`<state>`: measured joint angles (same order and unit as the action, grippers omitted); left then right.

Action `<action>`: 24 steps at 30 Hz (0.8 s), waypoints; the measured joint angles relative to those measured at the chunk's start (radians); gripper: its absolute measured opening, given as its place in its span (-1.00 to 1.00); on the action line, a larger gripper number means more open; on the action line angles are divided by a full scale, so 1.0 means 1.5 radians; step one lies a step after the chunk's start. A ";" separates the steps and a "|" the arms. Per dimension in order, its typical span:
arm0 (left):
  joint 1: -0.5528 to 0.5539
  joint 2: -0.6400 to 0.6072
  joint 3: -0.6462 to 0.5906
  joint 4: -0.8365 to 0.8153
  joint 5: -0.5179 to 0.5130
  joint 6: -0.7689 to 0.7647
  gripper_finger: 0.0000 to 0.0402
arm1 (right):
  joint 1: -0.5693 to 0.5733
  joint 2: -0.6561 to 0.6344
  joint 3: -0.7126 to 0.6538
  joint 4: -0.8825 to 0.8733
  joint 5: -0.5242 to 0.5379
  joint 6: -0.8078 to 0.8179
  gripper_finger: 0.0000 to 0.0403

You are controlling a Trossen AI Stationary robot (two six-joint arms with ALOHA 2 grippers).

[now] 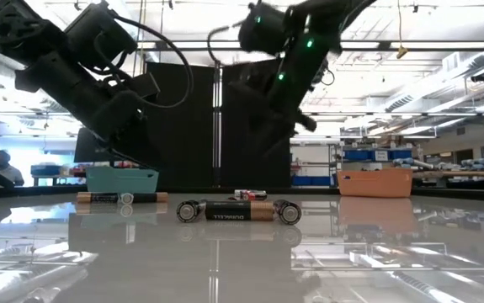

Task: Sort batteries
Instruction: Put the black battery into the orange bin

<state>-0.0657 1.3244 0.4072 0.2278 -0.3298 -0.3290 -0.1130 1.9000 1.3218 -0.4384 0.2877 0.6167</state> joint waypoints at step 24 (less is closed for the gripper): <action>0.001 0.000 0.000 -0.025 -0.011 -0.016 -0.32 | -0.048 0.094 -0.001 0.052 -0.003 0.070 -0.25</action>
<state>-0.0647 1.3243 0.4072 0.1898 -0.3466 -0.3523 -0.1846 2.0408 1.3201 -0.3599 0.2833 0.7220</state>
